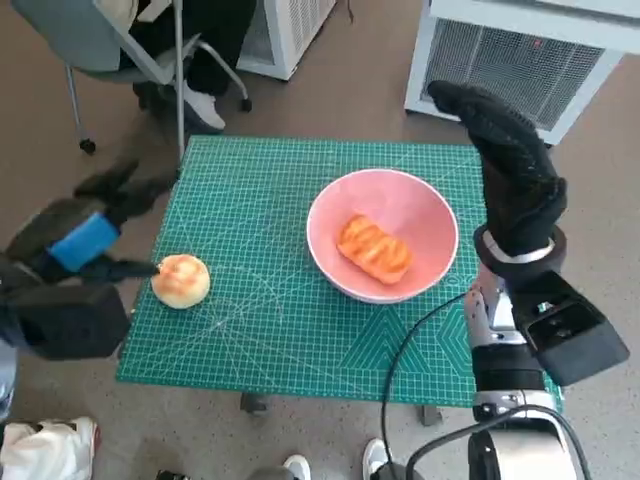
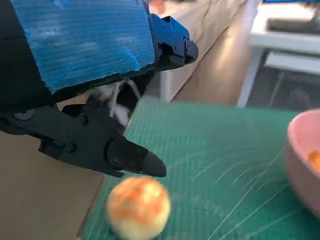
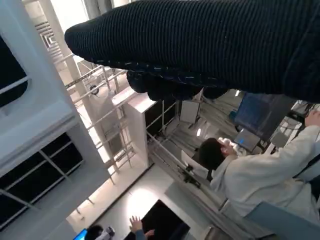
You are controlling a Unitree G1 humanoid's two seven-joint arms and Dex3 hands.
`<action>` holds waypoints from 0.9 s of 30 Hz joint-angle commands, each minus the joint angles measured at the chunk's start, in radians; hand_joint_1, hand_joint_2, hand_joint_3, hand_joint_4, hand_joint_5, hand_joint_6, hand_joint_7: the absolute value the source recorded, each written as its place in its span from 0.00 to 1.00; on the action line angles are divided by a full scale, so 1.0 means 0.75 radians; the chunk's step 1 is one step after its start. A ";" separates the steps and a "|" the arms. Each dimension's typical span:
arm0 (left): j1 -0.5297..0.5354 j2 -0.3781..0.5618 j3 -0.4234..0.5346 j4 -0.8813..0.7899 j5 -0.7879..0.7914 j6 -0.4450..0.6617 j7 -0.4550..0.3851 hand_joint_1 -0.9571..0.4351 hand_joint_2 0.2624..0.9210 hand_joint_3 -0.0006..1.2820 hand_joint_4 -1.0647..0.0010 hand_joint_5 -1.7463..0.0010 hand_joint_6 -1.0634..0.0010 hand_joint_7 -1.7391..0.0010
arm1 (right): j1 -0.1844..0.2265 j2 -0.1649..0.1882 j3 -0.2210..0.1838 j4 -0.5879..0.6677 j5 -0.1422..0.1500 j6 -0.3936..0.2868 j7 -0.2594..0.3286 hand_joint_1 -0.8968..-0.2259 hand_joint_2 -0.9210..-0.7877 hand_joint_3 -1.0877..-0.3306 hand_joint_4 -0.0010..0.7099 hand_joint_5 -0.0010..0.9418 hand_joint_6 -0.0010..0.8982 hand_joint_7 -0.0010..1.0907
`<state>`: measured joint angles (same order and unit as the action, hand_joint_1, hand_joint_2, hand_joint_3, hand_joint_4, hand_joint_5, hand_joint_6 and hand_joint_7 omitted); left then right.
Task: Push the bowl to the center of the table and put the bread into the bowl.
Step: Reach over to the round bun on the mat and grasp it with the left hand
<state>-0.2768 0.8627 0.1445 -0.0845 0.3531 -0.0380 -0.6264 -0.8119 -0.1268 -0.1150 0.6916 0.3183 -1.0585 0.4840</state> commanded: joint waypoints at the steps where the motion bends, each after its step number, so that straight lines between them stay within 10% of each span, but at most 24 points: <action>1: 0.035 0.014 -0.021 0.021 0.026 0.027 0.030 0.41 0.90 0.00 0.92 1.00 0.77 0.99 | -0.005 0.000 -0.006 0.031 0.017 0.007 0.032 0.47 0.00 0.36 0.00 0.48 0.00 0.57; 27: -0.145 -0.138 -0.391 0.458 0.183 0.160 0.076 0.55 0.87 0.00 0.66 0.98 0.58 0.96 | -0.030 -0.023 -0.023 0.061 0.038 0.021 0.102 0.48 0.00 0.36 0.00 0.48 0.00 0.56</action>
<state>-0.3596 0.7724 -0.1214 0.2254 0.4720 0.0678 -0.5721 -0.8403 -0.1391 -0.1291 0.7373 0.3483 -1.0567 0.5496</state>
